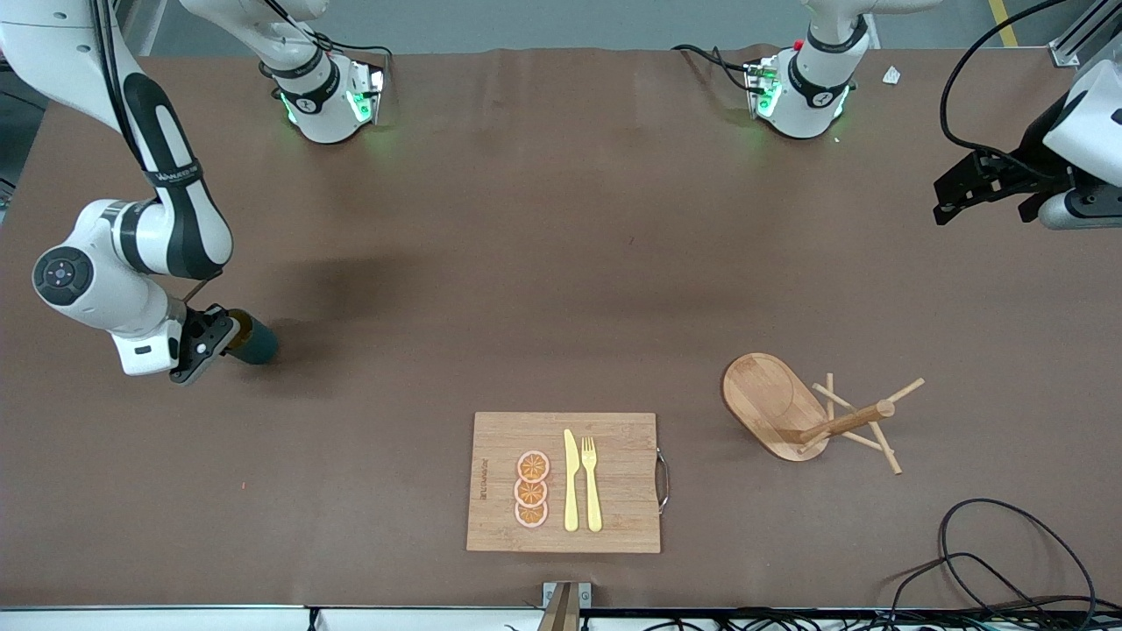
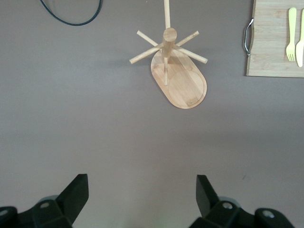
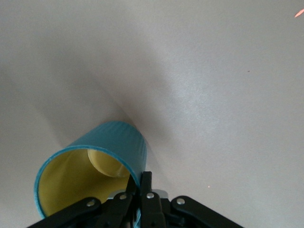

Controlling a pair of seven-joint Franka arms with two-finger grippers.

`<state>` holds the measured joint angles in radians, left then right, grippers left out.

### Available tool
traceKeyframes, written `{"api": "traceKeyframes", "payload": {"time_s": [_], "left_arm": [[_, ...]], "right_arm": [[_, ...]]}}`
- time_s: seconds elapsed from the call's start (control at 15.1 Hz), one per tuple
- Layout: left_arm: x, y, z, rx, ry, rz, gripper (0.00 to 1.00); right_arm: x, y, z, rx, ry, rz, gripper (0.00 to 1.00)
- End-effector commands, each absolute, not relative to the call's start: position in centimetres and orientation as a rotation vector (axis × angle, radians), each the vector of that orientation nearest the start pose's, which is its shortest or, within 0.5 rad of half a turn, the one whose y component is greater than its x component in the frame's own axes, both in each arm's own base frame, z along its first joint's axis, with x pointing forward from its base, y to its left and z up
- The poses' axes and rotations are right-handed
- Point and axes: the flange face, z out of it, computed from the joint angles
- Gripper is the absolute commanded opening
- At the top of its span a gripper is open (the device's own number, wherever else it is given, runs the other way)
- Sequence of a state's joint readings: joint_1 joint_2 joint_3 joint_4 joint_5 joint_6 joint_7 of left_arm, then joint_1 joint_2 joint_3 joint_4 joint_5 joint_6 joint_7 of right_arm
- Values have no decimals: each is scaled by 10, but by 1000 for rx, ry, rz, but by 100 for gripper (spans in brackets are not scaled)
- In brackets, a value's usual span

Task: Transfer cup from left to right arm and place
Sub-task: 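Carry the teal mug with the right gripper away from the stand, then lower the teal mug onto the table and open the right gripper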

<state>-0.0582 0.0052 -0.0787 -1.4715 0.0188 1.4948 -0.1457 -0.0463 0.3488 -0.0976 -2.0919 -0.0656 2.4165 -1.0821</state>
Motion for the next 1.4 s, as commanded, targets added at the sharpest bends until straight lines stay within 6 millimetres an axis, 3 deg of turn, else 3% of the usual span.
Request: {"api": "traceKeyframes", "payload": {"time_s": [0.0,0.27,0.33,0.4,0.47,0.66,0.8,1.33], "left_arm": [[540,-74,664,-3134,-13,-43,100],[540,-74,664,-3134,-13,-43,100],[540,-74,664,-3134,-13,-45,100],[540,-74,664,-3135,-13,-45,100],[540,-73,664,-3135,-16,-45,100],[540,-73,665,-3135,-16,-47,100],[541,-72,664,-3136,-18,-50,100],[542,-70,665,-3138,-3,-59,100]], "right_arm": [[569,-85,252,-2828,-1471,101,2],[567,-85,248,-2852,-1413,114,3],[568,-85,248,-2852,-1412,117,9],[567,-85,248,-2851,-1405,127,29],[567,-86,249,-2854,-1396,128,99],[569,-86,258,-2850,-1382,151,100],[578,-86,278,-2878,-1295,190,100],[611,-62,411,-3061,-765,304,100]]}}
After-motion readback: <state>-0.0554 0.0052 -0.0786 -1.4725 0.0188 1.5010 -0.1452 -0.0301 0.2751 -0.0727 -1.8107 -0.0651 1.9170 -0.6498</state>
